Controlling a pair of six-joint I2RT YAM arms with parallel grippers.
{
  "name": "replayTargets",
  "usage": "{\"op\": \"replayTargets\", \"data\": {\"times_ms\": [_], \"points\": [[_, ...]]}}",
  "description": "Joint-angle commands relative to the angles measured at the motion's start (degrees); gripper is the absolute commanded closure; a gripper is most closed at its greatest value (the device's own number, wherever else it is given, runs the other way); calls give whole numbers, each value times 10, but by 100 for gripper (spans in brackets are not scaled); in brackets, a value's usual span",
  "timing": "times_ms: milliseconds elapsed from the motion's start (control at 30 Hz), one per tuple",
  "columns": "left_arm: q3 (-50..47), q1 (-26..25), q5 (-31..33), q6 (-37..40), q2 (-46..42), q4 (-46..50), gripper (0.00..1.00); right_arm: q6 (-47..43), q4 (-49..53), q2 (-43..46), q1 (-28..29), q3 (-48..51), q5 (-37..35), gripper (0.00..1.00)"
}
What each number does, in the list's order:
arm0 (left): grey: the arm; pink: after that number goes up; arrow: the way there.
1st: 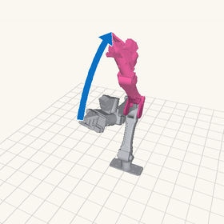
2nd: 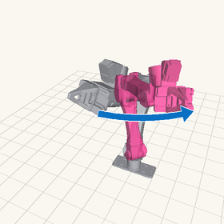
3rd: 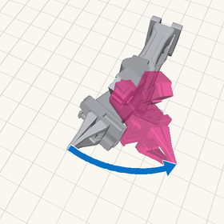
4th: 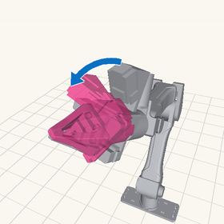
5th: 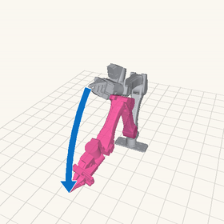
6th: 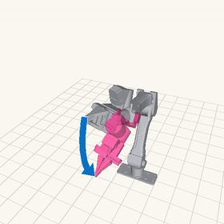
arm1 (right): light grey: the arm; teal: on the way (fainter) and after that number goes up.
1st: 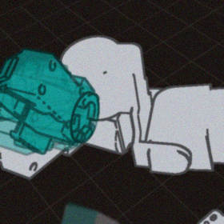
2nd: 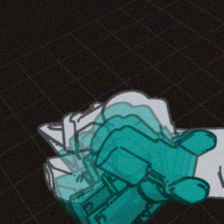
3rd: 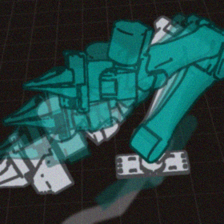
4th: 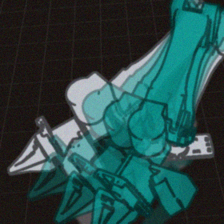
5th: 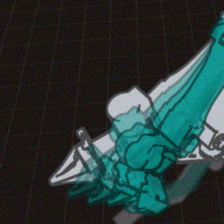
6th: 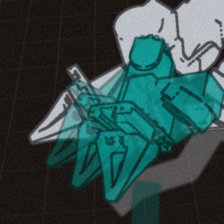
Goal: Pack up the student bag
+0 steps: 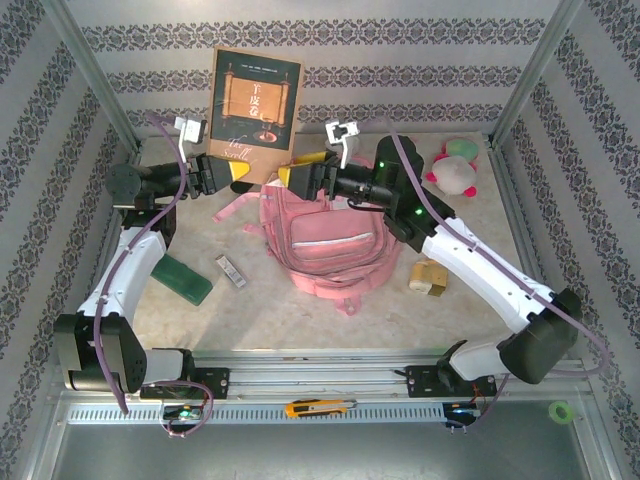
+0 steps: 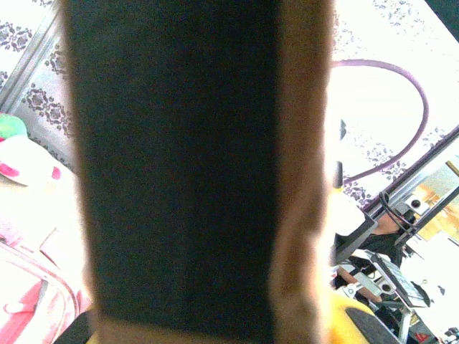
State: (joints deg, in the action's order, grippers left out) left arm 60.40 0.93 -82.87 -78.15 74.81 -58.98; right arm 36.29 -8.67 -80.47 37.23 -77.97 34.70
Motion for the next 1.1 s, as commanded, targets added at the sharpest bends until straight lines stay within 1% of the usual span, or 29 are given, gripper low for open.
{"op": "replayTargets", "data": {"times_ms": [0,67,133,200,333,400,467,600,700,800,867,967,1033,1067], "points": [[11,-9,-10,23,-9,-33,100,21,-47,-25,-9,-38,62,14],[8,-9,-3,69,-12,27,100,27,-48,-27,-14,-41,65,11],[3,-9,12,125,-18,94,100,37,-50,-14,-23,-21,43,10],[2,-10,24,159,-25,133,100,40,-57,8,-29,10,19,9],[4,-24,10,154,-26,116,100,51,-47,38,-36,53,-72,6],[6,-29,8,141,-26,101,100,60,-30,30,-37,46,-100,6],[3,-30,14,126,-26,88,100,61,-14,13,-28,17,-104,6],[5,-39,6,98,-26,55,100,59,-21,-33,-7,-35,-61,6],[6,-45,6,94,-30,49,100,71,-35,-58,-12,-50,-12,7],[3,-49,12,91,-28,44,100,79,-56,-61,-25,-40,35,9],[0,-51,12,75,-25,21,100,101,-93,-56,-33,-24,73,13],[-5,-51,13,76,-20,24,100,133,-179,-50,-29,-2,120,21],[-11,-52,14,87,-20,35,100,135,-202,-51,-24,-3,148,27],[-14,-52,15,99,-20,46,100,132,-202,-52,-23,-4,153,31]]}}
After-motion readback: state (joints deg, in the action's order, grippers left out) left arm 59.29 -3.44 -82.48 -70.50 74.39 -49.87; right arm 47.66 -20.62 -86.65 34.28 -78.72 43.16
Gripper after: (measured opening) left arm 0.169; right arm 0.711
